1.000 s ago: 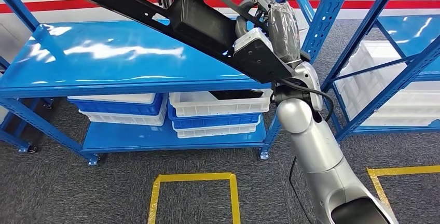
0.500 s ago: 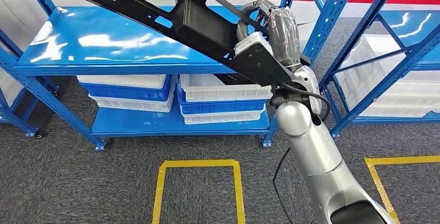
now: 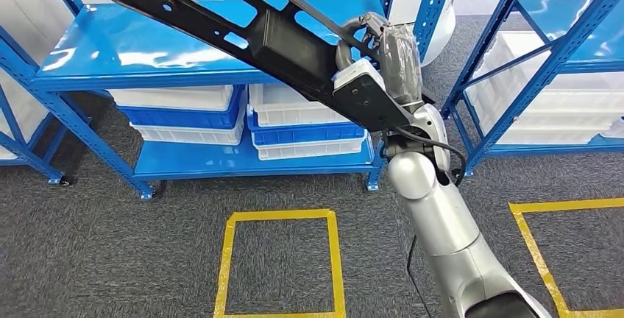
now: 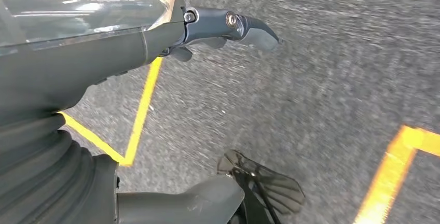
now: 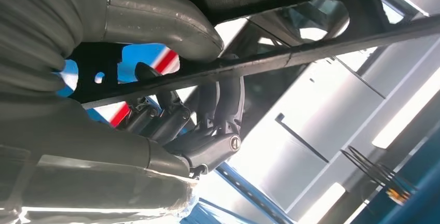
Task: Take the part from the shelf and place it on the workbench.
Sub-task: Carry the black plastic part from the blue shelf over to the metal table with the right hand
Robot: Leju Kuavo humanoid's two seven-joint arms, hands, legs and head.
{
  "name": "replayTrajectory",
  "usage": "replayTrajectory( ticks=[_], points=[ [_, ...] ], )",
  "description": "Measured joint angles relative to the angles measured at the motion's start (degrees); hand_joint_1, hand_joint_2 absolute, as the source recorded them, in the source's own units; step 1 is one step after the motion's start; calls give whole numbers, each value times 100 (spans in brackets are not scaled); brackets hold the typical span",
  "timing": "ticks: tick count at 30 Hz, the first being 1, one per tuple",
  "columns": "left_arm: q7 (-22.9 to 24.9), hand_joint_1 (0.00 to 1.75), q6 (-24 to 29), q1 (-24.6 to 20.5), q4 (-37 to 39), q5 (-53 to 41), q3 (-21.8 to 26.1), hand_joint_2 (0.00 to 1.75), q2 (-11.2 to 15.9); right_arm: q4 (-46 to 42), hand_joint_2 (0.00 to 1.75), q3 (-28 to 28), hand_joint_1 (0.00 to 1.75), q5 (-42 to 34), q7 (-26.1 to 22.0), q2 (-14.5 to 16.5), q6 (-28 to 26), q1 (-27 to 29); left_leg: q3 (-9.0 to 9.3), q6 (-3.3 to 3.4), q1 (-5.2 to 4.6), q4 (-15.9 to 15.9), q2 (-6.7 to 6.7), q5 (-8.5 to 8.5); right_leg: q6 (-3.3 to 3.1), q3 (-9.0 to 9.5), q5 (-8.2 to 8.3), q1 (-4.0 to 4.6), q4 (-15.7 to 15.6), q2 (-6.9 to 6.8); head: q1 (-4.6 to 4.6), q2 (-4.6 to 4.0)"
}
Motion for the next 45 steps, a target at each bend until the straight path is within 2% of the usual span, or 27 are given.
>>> replayTrajectory(
  ticks=[2, 4, 6, 8, 11, 12, 13, 14, 16, 18, 20, 22, 23, 26, 27, 28, 29, 30, 31, 33, 35, 38, 40, 42, 43, 44, 45],
  points=[
    [2, 0, -33, -13, 0, -74, -6, 175, 2, -79, 175, -59, 175, 33, 28, -15, -25, 99, 607, 17, 14, -765, -20, 44, 66, -153, 62, 4, 92, 3, 1, 0],
    [-1, 0, -91, -25, 1, -152, -16, 175, 4, -183, 175, -132, 175, 45, 65, -48, -40, 172, 945, 80, -14, -1282, -46, -75, 150, -232, 131, 21, 140, -4, 10, 1],
    [-3, 0, -140, -23, 4, -205, -22, 175, 6, -249, 175, -195, 175, 31, 84, -99, -43, 227, 920, 183, -56, -1356, -42, -40, 235, -257, 218, 35, 129, -6, 20, 1],
    [-17, 0, -190, -22, 15, -257, -32, 175, 8, -305, 175, -268, 175, 4, 94, -192, -40, 309, 834, 316, -62, -1401, 0, 85, 258, -350, 100, 30, 246, 7, 25, 0],
    [-72, 0, -261, -25, 22, -349, -64, 175, 24, -432, 175, -403, 175, -30, 111, -360, -35, 472, 599, 448, -64, -1428, 27, 314, 161, -637, -617, 17, 1099, 18, 60, 0],
    [-90, 0, -279, -25, 22, -373, -79, 175, 29, -469, 175, -441, 175, -33, 120, -405, -34, 527, 503, 457, -68, -1425, 30, 390, 162, -701, -788, 13, 1455, 19, 63, 0],
    [-113, 0, -302, -25, 22, -394, -96, 175, 31, -501, 175, -473, 175, -33, 131, -446, -33, 583, 402, 454, -71, -1422, 35, 466, 198, -707, -844, 11, 1711, 19, 63, 0],
    [-138, 0, -331, -25, 22, -418, -118, 175, 32, -533, 175, -501, 175, -29, 143, -485, -32, 643, 300, 447, -72, -1420, 42, 543, 258, -632, -788, 11, 1805, 19, 66, 0],
    [-196, 0, -387, -27, 22, -450, -164, 175, 32, -611, 175, -555, 175, -23, 156, -550, -27, 749, 121, 413, -72, -1414, 51, 691, 362, -202, -552, 9, 1415, 18, 68, 0],
    [-226, 0, -410, -35, 22, -469, -191, 175, 33, -701, 175, -598, 175, -44, 156, -601, 3, 812, 1, 355, -93, -1401, 53, 819, 343, 464, -559, 33, 540, 25, 72, 0],
    [-209, 0, -378, -43, 22, -471, -197, 175, 44, -757, 175, -629, 175, -111, 148, -640, 82, 857, -54, 306, -122, -1412, 53, 949, 274, 787, -669, 47, -3, 42, 70, 0],
    [-172, 0, -328, -35, 24, -460, -196, 175, 59, -756, 175, -647, 175, -204, 141, -664, 178, 907, -122, 265, -106, -1393, 41, 1006, 213, 661, -625, -4, 1, 37, 54, 0],
    [-157, 0, -309, -26, 26, -450, -196, 175, 65, -743, 175, -647, 175, -247, 139, -669, 219, 918, -178, 243, -87, -1323, 31, 906, 164, 607, -582, -25, 40, 27, 47, 0],
    [-137, 0, -260, -6, 30, -404, -193, 175, 65, -700, 175, -645, 175, -358, 117, -664, 292, 890, -406, 176, -53, -566, 11, 111, 33, 415, -414, -20, 98, 7, 21, 0],
    [-136, 0, -251, -6, 31, -393, -192, 175, 64, -684, 175, -645, 175, -383, 106, -659, 305, 875, -466, 163, -50, -203, 9, -103, 21, 331, -360, -7, 121, 2, 18, 0],
    [-136, 0, -246, -6, 31, -390, -191, 175, 65, -667, 175, -645, 175, -402, 96, -655, 317, 866, -475, 157, -48, 70, 9, -186, 23, 244, -313, 2, 150, -2, 20, 0],
    [-137, 0, -243, -7, 31, -388, -190, 175, 66, -650, 175, -645, 175, -414, 88, -652, 326, 861, -406, 157, -46, 190, 9, -155, 28, 156, -273, 9, 186, -6, 20, 0],
    [-138, 0, -244, -7, 31, -386, -190, 175, 66, -638, 175, -644, 175, -421, 82, -650, 333, 860, -237, 163, -44, 102, 9, -40, 39, 72, -243, 11, 229, -9, 20, 0],
    [-143, 0, -245, -10, 30, -386, -190, 175, 66, -632, 175, -643, 175, -426, 75, -650, 337, 860, 8, 171, -41, -179, 8, 45, 55, -4, -220, 10, 278, -10, 19, 0],
    [-162, 0, -257, -24, 30, -386, -190, 175, 65, -629, 175, -642, 175, -434, 56, -650, 340, 858, 480, 201, -53, -811, -15, 34, 111, -116, -178, 24, 345, -10, 22, 0],
    [-184, 0, -271, -32, 30, -386, -190, 175, 64, -629, 175, -641, 175, -444, 39, -650, 340, 851, 632, 259, -92, -1072, -39, -34, 194, -151, -120, 43, 357, -11, 25, 0],
    [-201, 0, -282, -35, 31, -386, -190, 175, 56, -626, 175, -648, 175, -473, 7, -658, 336, 848, 563, 399, -107, -1154, -13, 115, 283, -213, -119, 55, 406, 0, 23, 0],
    [-206, 0, -277, -41, 31, -386, -190, 175, 49, -620, 175, -667, 175, -509, -38, -668, 330, 853, 445, 493, -95, -1217, 16, 265, 238, -390, -454, 61, 773, 16, 44, 0],
    [-206, 0, -253, -47, 31, -379, -188, 175, 49, -610, 175, -678, 175, -558, -86, -668, 326, 861, 272, 528, -108, -1222, 25, 403, 195, -612, -909, 52, 1479, 23, 67, 0],
    [-203, 0, -232, -48, 31, -363, -184, 175, 49, -598, 175, -679, 175, -585, -110, -667, 327, 864, 183, 528, -112, -1220, 28, 470, 214, -662, -1029, 49, 1784, 23, 67, 0],
    [-196, 0, -204, -48, 31, -335, -176, 175, 47, -582, 175, -679, 175, -608, -137, -662, 328, 866, 96, 523, -116, -1218, 30, 537, 254, -628, -1047, 47, 1937, 23, 68, 0],
    [-182, 0, -170, -48, 31, -304, -164, 175, 44, -563, 175, -677, 175, -623, -162, -651, 330, 860, 14, 513, -118, -1217, 31, 604, 305, -489, -964, 48, 1877, 23, 69, 0]
  ],
)
